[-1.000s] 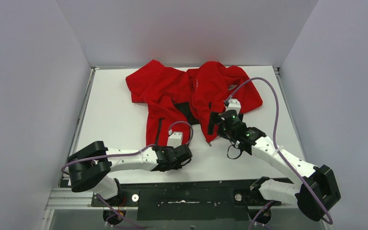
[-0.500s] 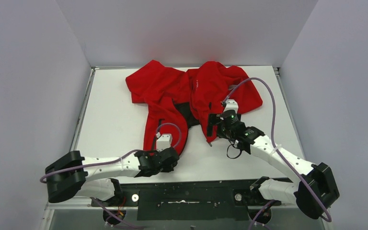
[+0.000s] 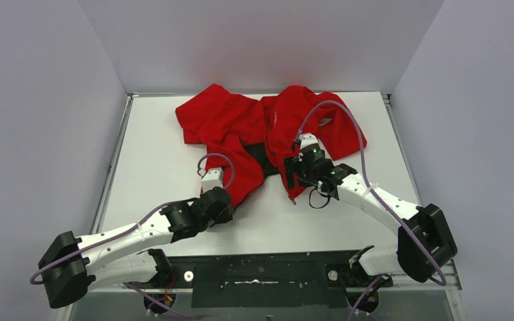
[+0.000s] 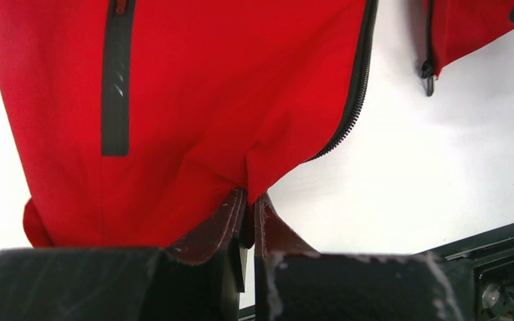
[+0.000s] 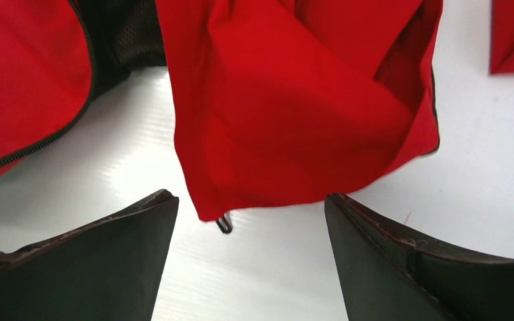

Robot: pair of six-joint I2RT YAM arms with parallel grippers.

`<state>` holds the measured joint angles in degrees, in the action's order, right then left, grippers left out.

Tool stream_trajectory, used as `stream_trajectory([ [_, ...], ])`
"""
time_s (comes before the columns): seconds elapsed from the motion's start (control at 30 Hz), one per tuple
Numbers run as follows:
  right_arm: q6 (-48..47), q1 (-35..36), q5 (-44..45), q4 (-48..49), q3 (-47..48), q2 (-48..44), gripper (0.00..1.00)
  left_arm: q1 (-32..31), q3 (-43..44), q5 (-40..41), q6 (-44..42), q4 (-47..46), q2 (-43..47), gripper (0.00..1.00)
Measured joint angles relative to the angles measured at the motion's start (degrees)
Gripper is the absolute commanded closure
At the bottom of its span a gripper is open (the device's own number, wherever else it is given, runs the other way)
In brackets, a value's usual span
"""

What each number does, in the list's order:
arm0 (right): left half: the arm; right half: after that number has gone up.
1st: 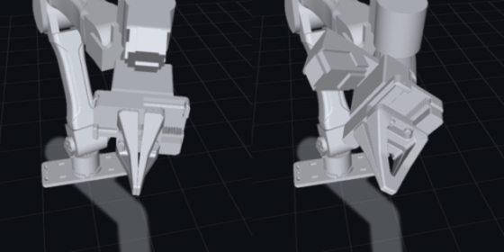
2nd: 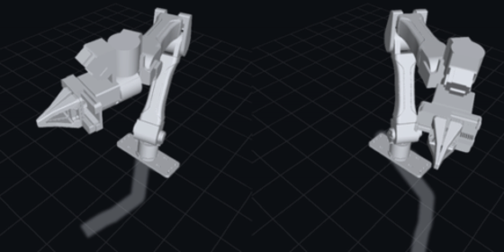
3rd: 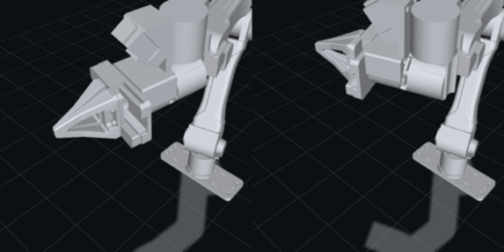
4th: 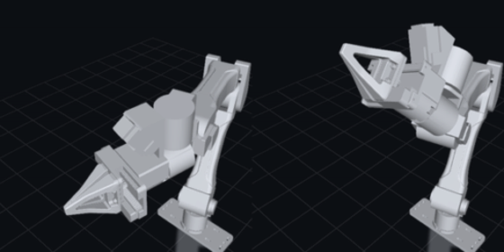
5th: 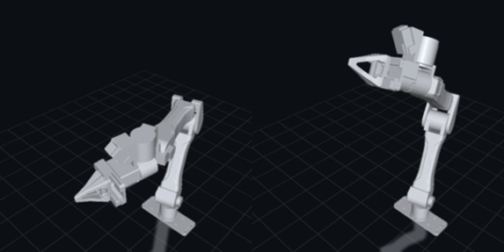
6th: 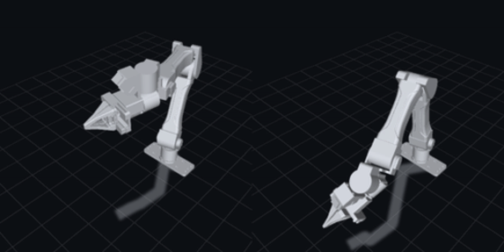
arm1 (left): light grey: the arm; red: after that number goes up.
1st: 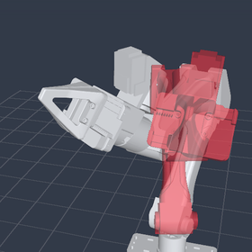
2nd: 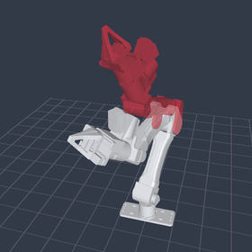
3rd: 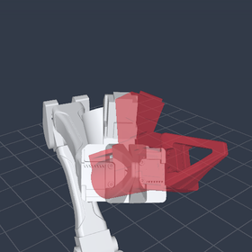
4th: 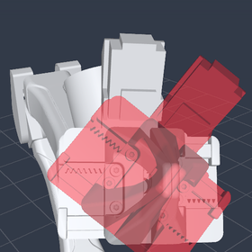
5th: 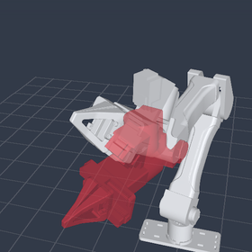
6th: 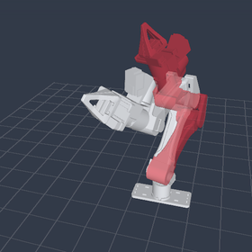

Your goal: Zip up the jacket

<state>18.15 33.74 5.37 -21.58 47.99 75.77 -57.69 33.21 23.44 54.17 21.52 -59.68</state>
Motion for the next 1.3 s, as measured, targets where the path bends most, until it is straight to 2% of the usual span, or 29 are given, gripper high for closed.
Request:
stream_trajectory([
  [0.07, -1.53, -0.96, -1.29, 0.52, 1.66, 1.60, 0.23, 0.59, 1.51, 0.02, -1.18, 1.09, 0.00, 1.00],
  [0.3, -4.09, -2.78, -3.23, 1.33, 3.41, 7.50, 0.25, 3.06, 6.19, 0.15, -5.49, 2.73, 1.62, 1.00],
  [0.53, -4.00, -2.99, -4.35, 1.99, 2.75, 9.49, 0.26, 5.01, 6.36, -0.33, -7.30, 3.76, 3.54, 1.00],
  [0.77, -2.56, -2.95, -4.70, 3.69, -0.20, 11.17, 0.32, 5.88, 6.36, -1.49, -8.11, 3.96, 4.13, 1.00],
  [0.93, -1.92, -2.95, -4.28, 4.85, -1.44, 13.70, 0.41, 6.16, 6.36, -2.27, -8.17, 3.96, 4.15, 1.00],
  [1.1, -0.66, -2.58, -4.26, 6.47, -2.12, 14.16, 0.44, 6.38, 6.36, -2.71, -8.17, 3.96, 4.26, 1.00],
  [1.3, 1.77, -0.07, -2.91, 8.07, -2.12, 14.88, 0.60, 6.54, 6.36, -2.86, -8.17, 3.98, 5.01, 1.00],
])
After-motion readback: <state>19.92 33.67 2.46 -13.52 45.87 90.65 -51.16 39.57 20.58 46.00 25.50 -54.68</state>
